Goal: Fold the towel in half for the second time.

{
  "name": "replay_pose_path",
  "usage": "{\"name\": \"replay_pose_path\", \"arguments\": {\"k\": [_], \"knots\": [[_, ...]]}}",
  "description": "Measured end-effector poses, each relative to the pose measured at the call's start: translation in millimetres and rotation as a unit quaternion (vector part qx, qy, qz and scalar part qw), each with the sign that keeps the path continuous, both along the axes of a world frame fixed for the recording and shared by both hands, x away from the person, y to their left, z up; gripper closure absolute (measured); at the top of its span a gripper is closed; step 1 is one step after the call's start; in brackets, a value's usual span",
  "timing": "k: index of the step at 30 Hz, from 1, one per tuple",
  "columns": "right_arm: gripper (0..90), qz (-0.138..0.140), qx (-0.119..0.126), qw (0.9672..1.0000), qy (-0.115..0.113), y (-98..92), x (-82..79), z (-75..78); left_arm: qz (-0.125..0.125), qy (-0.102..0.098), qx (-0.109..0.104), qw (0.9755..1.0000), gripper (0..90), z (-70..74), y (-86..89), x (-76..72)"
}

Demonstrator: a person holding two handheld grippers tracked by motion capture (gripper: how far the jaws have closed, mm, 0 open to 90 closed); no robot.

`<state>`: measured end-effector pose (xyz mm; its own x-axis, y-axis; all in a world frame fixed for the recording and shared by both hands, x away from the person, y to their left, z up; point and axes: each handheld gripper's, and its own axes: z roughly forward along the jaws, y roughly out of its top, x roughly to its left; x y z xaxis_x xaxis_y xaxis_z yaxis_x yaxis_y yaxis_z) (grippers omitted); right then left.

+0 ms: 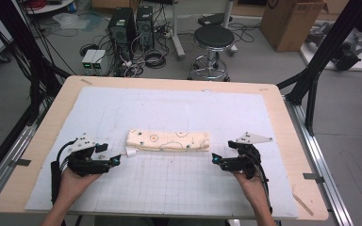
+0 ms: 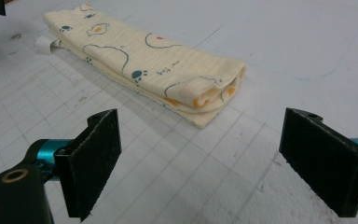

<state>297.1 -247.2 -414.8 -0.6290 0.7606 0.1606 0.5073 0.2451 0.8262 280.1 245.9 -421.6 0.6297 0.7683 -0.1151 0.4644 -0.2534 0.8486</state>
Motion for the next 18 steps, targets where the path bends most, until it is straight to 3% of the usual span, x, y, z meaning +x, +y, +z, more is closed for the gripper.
{"name": "replay_pose_path", "arguments": {"k": [8,18], "knots": [[12.1,-0.009,0.001,0.9999,-0.011,-8.3,-14.0,-0.6,-0.003,-0.01,-0.001,0.9999,26.1,1.3,2.9,-8.8],[12.1,-0.01,-0.009,0.9999,-0.008,-12.5,-22.0,-4.6,0.0,-0.018,-0.002,0.9998,26.1,2.8,7.4,-20.8]]}}
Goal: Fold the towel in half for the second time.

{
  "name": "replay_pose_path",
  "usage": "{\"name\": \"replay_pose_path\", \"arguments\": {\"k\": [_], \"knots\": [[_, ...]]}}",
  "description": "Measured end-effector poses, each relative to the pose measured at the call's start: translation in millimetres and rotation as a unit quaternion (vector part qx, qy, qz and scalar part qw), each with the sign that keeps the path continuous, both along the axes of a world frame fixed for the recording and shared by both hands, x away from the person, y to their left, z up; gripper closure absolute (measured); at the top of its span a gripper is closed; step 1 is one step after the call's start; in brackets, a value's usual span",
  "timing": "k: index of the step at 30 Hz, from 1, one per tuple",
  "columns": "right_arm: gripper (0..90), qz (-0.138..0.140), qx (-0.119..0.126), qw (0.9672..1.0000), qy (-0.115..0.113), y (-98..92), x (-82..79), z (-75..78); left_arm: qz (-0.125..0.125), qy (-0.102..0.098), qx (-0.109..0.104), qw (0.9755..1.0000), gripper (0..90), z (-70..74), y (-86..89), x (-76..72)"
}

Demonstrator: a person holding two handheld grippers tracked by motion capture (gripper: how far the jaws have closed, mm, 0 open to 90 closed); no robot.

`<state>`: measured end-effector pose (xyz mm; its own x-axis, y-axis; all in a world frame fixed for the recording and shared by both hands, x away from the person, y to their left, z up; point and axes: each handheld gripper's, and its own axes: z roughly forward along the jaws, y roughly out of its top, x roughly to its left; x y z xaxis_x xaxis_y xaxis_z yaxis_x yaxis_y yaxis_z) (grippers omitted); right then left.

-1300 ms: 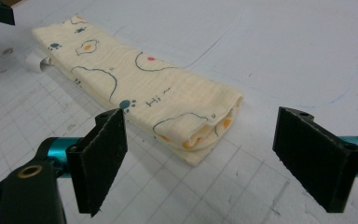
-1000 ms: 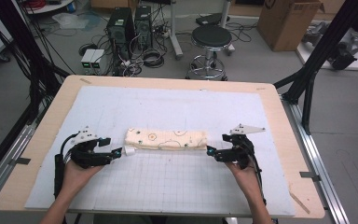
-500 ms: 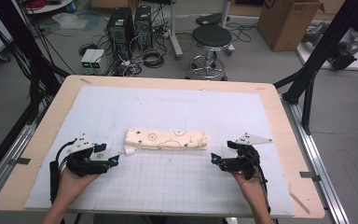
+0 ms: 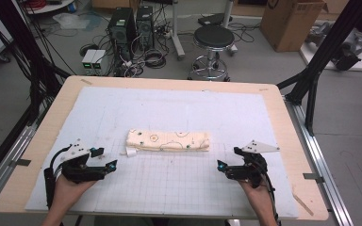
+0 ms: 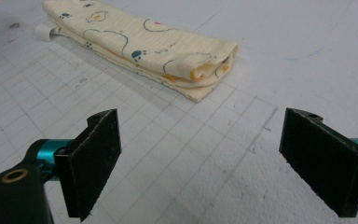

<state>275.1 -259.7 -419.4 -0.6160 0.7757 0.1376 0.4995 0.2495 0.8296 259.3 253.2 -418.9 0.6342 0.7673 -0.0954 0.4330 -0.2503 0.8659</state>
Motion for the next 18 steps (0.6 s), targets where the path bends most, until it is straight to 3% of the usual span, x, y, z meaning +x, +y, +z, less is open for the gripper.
{"name": "replay_pose_path", "arguments": {"k": [10,18], "knots": [[12.1,-0.003,-0.003,1.0,-0.001,-6.9,-11.8,-1.2,0.001,-0.004,0.01,0.9999,26.2,-1.7,3.0,-10.2],[12.1,-0.004,-0.003,1.0,0.002,-11.1,-17.5,-4.9,0.007,-0.002,0.006,1.0,26.2,-5.3,6.5,-13.5]]}}
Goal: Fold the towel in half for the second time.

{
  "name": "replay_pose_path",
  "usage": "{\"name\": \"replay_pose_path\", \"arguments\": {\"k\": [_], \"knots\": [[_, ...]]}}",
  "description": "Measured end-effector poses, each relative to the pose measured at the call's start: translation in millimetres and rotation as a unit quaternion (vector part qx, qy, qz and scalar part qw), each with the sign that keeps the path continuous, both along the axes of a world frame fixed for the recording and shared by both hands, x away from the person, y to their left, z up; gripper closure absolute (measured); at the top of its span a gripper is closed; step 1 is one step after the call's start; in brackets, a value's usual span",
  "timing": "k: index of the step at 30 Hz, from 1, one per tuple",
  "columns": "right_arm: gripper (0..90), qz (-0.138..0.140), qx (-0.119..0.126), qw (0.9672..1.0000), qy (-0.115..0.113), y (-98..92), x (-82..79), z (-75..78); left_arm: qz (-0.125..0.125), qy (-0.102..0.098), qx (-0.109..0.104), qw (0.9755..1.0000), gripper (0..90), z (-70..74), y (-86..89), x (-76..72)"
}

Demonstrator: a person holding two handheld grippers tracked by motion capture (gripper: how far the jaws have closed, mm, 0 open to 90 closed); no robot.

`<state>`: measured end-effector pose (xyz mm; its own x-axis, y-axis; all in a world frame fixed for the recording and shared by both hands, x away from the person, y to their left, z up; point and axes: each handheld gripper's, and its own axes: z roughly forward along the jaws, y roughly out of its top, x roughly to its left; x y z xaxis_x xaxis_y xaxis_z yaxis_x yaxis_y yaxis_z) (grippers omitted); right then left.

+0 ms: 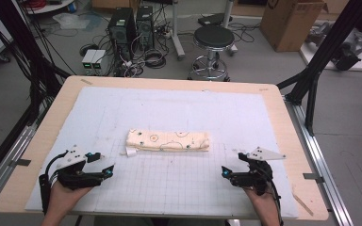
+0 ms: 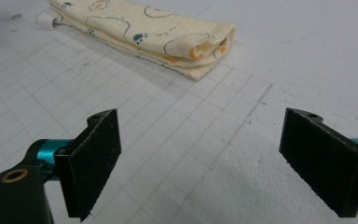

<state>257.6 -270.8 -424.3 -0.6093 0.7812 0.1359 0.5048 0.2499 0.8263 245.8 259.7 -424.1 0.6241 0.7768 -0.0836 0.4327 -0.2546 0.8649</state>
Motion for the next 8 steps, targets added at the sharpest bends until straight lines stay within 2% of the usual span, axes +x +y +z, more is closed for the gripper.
{"name": "replay_pose_path", "arguments": {"k": [2,8], "knots": [[12.1,-0.002,-0.009,1.0,0.001,-0.8,-1.0,-1.2,0.001,0.0,0.003,1.0,26.1,-0.4,1.0,-0.2],[12.1,-0.009,-0.007,0.9999,0.003,-4.1,-1.7,-2.1,0.001,0.003,0.002,1.0,26.2,0.0,1.8,0.1]]}}
